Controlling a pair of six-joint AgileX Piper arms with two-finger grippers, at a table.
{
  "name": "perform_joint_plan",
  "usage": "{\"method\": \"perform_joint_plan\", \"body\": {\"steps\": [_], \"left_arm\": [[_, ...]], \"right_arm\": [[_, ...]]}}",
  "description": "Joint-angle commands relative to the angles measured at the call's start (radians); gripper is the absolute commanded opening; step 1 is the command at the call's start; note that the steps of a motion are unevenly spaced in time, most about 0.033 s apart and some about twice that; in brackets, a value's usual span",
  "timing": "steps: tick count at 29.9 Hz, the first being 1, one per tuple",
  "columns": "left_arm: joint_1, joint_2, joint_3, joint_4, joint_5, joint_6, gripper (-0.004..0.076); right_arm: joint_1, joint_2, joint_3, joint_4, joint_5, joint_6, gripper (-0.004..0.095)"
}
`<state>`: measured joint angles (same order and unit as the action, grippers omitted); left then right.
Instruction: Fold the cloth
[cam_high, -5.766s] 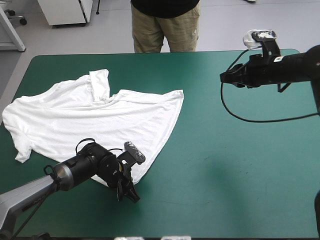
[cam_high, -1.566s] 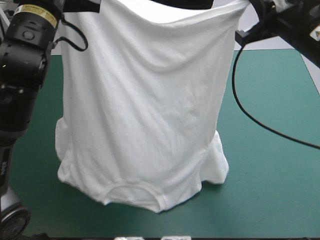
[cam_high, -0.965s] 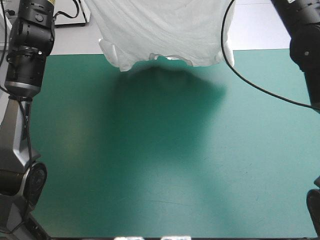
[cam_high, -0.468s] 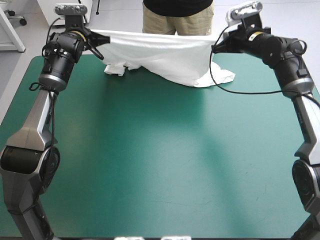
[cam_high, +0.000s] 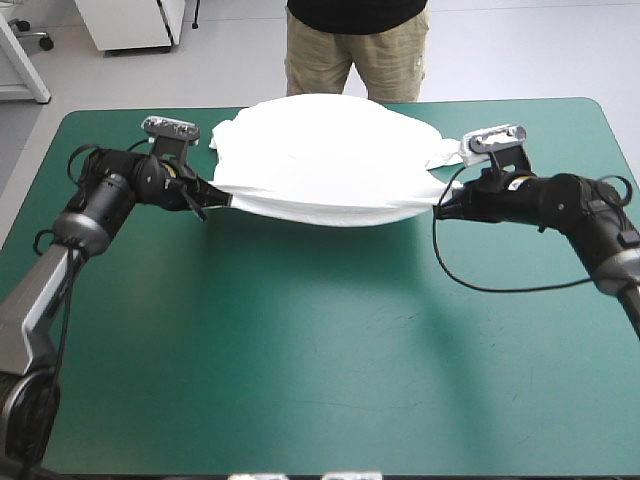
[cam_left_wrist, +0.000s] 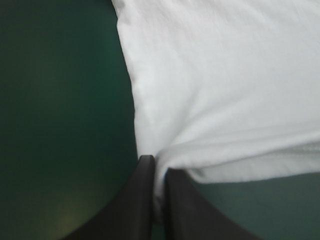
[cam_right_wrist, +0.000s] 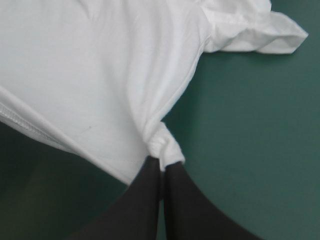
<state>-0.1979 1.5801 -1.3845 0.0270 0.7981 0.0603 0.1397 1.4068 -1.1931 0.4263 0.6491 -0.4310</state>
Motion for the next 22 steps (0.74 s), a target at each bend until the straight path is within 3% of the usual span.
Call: {"method": "perform_joint_plan", "body": {"steps": [1, 11, 14, 22], "left_arm": [[-0.002, -0.161, 0.137, -0.054, -0.094, 0.012, -0.0009], [-0.002, -0.416, 0.521, -0.136, -0.124, 0.068, -0.0009], [-0.002, -0.491, 0.586, -0.134, -0.115, 0.065, -0.0009], [-0.002, -0.620, 0.676, -0.137, 0.019, 0.109, -0.0009]], "right_arm": [[-0.008, -0.128, 0.091, 0.054, -0.034, -0.013, -0.0016], [-0.008, -0.334, 0.340, 0.058, 0.056, 0.047, -0.0011], [-0.008, -0.408, 0.400, 0.041, 0.139, 0.082, -0.0011], [-0.008, -0.638, 0.531, -0.100, 0.309, 0.265, -0.0011]]}}
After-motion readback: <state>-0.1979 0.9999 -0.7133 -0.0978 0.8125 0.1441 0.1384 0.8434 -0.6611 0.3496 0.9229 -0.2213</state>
